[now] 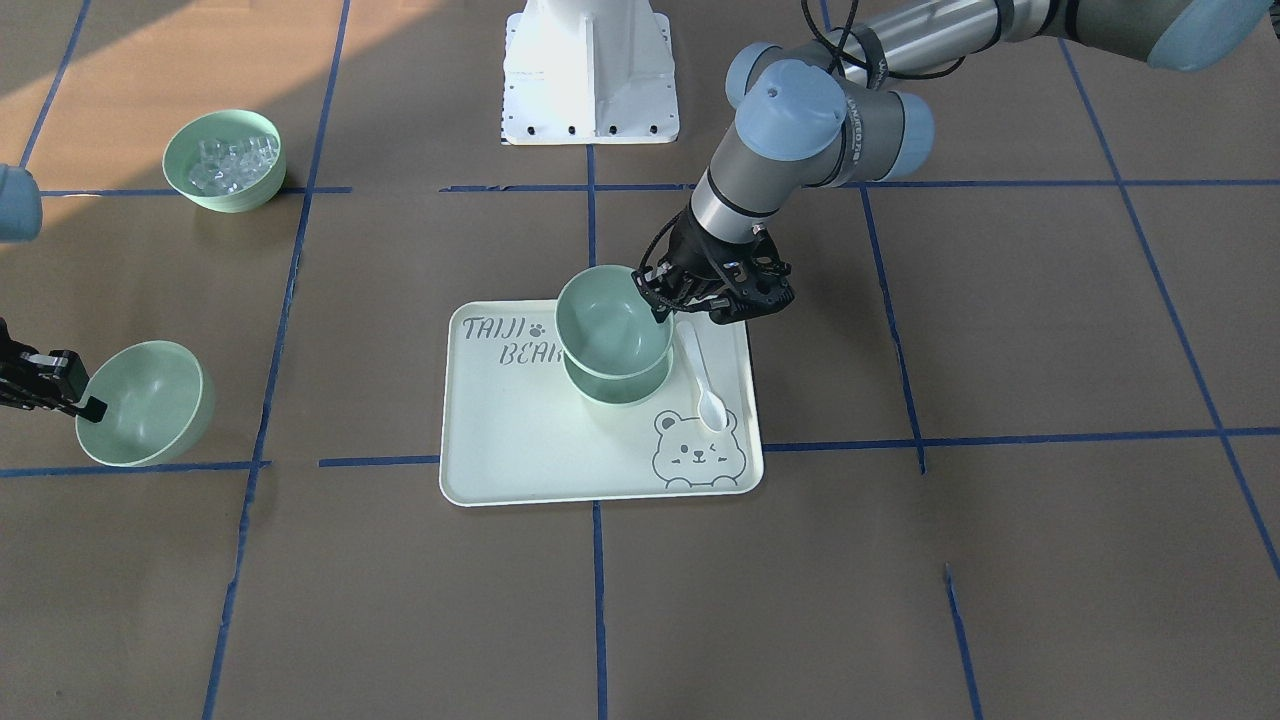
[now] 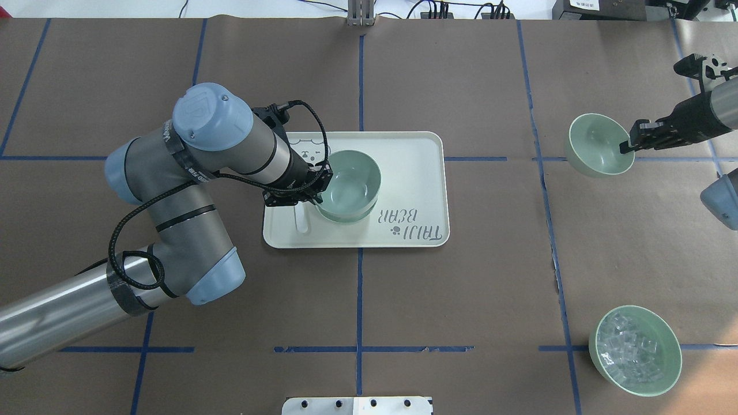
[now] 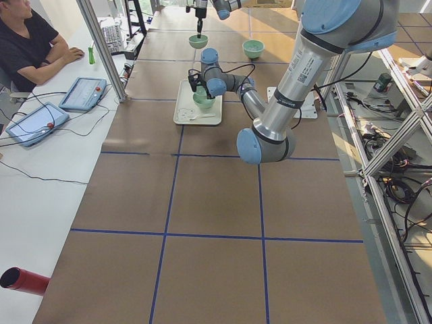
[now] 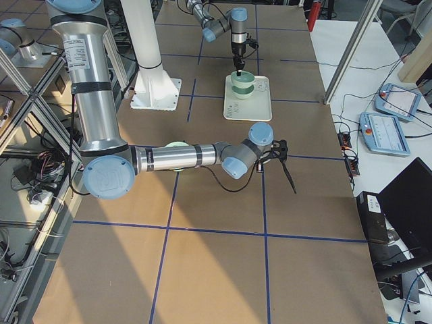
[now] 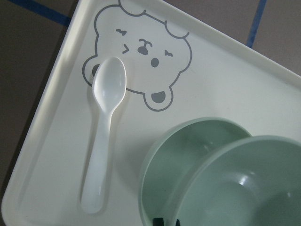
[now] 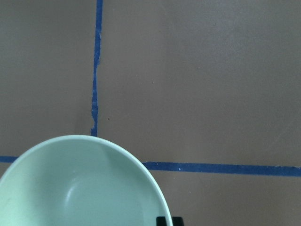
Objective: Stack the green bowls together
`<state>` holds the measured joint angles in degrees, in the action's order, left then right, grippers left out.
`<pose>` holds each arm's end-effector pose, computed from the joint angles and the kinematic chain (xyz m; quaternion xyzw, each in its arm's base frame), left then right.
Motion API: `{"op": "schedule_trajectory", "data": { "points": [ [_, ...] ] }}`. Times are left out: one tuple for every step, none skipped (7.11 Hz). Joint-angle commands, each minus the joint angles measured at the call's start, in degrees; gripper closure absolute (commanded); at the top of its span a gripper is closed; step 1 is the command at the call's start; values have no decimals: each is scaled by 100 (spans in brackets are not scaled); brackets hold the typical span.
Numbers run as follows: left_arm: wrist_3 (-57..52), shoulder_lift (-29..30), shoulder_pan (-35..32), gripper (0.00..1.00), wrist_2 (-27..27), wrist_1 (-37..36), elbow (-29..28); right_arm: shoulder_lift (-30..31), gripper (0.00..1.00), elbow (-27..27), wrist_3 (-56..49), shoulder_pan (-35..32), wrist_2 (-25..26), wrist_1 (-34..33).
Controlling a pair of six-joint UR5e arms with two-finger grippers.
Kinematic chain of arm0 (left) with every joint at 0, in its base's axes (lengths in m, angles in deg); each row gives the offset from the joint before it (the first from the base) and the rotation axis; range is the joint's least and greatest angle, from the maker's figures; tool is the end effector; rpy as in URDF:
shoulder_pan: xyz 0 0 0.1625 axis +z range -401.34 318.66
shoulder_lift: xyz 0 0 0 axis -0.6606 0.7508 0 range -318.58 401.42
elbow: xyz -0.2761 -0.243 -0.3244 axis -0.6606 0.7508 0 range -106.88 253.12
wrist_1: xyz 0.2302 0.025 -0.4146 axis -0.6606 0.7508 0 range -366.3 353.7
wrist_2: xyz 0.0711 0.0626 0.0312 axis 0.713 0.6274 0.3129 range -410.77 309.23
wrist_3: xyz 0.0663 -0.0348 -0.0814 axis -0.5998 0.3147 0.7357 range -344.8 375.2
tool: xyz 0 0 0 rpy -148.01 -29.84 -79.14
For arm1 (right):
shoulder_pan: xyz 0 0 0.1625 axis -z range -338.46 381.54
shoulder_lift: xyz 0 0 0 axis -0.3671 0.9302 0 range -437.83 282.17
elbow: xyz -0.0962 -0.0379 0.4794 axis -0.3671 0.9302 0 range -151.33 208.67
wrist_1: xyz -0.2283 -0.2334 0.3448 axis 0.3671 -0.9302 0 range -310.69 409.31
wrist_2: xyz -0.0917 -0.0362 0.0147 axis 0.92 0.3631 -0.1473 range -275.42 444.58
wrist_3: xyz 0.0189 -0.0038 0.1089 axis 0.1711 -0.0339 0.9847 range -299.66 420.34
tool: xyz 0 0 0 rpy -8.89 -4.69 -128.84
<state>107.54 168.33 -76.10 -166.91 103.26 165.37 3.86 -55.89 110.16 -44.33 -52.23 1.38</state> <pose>0.5964 -0.5168 0.2331 -0.0559 0.5136 -0.1649 0.8402 -0.2178 -0.6148 0.6081 0.0594 -0.5042 0.0405 0.8606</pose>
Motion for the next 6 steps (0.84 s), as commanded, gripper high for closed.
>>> {"op": "schedule_trajectory", "data": {
  "points": [
    [-5,0,30,100,3,21,-23,-4,100,-7,2,-5,-3,3],
    [4,0,21,100,3,21,-23,-4,100,-42,10,-13,-3,-6],
    [4,-9,21,100,38,21,-31,-4,100,-51,10,-14,-12,3],
    [4,-9,4,100,38,21,-49,5,100,-77,10,-14,-12,-6],
    [4,-9,-5,100,117,21,-49,5,100,-78,10,-14,-3,-6],
    [13,-9,-22,100,152,21,-58,5,100,-78,10,-22,-3,-6]
  ]
}}
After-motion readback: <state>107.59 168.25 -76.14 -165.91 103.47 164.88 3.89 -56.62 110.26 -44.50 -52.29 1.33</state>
